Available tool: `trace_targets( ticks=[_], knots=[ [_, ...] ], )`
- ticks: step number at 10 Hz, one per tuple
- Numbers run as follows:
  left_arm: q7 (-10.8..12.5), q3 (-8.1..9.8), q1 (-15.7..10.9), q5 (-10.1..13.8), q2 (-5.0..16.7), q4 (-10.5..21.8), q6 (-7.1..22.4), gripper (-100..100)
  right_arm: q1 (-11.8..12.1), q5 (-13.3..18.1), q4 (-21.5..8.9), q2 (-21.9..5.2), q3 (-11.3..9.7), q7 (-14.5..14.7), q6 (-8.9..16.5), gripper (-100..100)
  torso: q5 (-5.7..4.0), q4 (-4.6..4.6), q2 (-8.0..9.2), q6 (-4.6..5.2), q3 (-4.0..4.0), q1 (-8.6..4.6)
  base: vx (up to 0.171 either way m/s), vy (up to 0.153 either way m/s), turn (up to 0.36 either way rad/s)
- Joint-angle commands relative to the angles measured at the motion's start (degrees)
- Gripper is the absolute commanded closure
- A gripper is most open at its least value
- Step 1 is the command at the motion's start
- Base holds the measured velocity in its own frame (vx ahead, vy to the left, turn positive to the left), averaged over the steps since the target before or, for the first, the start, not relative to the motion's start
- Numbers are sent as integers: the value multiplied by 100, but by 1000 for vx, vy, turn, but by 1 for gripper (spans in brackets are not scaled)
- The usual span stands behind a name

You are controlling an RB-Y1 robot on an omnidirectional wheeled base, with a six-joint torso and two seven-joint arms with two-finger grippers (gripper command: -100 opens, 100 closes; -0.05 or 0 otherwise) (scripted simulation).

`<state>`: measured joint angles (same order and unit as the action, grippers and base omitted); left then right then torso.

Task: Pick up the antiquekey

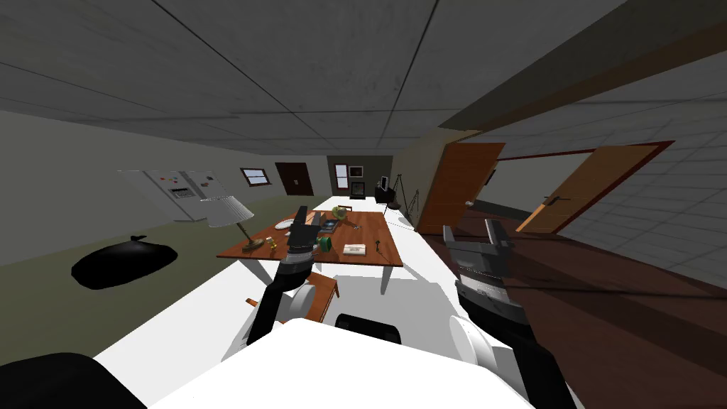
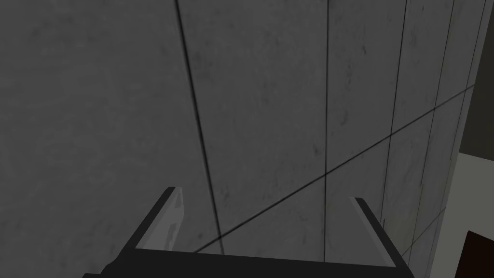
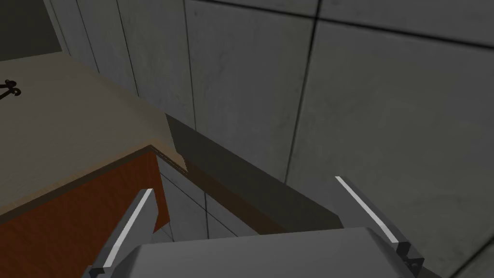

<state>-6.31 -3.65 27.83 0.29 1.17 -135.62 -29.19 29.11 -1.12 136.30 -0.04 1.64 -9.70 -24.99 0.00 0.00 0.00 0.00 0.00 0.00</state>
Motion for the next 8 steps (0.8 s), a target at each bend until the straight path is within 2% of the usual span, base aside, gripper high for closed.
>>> trace_targets(
  ticks=[1, 4, 8],
  knots=[
    [0, 0, 0, 0, 0, 0, 0, 0, -31, 0, -69, -166, -40, 3, 37, -100, 0, 0, 0, 0, 0, 0, -3, 2, 64],
    [0, 0, 0, 0, 0, 0, 0, 0, -151, 1, -325, -551, -196, 13, 177, -100, 0, 0, 2, -1, 1, 0, -9, 2, 101],
    [0, 0, 0, 0, 0, 0, 0, 0, -416, 3, -865, -1099, -552, 34, 490, -100, 0, 0, 3, -2, 2, 1, -14, 6, 180]
  ],
)
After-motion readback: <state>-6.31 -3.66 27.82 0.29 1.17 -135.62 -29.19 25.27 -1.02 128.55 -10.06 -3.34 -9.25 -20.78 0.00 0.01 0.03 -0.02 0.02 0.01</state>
